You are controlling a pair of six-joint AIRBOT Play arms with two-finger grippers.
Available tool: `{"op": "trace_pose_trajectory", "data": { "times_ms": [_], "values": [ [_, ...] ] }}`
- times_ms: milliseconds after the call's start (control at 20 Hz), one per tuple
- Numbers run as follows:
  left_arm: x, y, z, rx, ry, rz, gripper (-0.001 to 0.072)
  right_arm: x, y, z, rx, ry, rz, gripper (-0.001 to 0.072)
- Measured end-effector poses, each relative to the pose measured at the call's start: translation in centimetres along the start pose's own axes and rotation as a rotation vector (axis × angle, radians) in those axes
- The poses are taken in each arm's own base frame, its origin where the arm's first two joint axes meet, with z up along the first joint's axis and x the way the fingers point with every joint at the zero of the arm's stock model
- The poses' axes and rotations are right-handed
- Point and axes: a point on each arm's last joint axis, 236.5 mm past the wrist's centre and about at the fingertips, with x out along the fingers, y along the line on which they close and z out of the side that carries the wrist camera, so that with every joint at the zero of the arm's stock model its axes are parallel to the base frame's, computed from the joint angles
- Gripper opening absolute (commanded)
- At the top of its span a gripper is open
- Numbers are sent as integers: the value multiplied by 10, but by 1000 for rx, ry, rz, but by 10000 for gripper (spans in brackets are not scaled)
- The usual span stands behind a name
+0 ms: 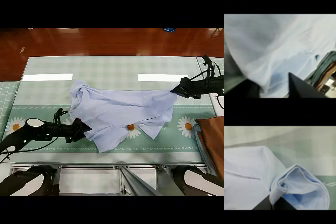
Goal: Fold the shirts.
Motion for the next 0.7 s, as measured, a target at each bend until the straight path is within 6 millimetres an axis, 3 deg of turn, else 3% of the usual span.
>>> {"op": "trace_pose_trajectory", "data": {
  "times_ms": [100,150,250,350,450,550,700],
  "values": [
    [4,-9,9,57,-27,-17,16,0,3,1,4,-3,11,26],
    [2,-24,16,83,-43,-55,16,0,4,1,6,-3,17,26],
    [-12,-68,27,172,-52,-150,15,-7,15,4,-1,-20,42,26],
    [-46,-127,47,300,-115,-263,15,-28,36,20,-47,-85,72,26],
    [-109,-200,65,464,-228,-386,15,-65,67,45,-129,-190,91,26],
    [-192,-267,75,622,-394,-481,15,-119,109,70,-230,-333,108,26],
    [-322,-345,48,873,-648,-556,15,-211,181,78,-388,-547,145,26]
  ]
}}
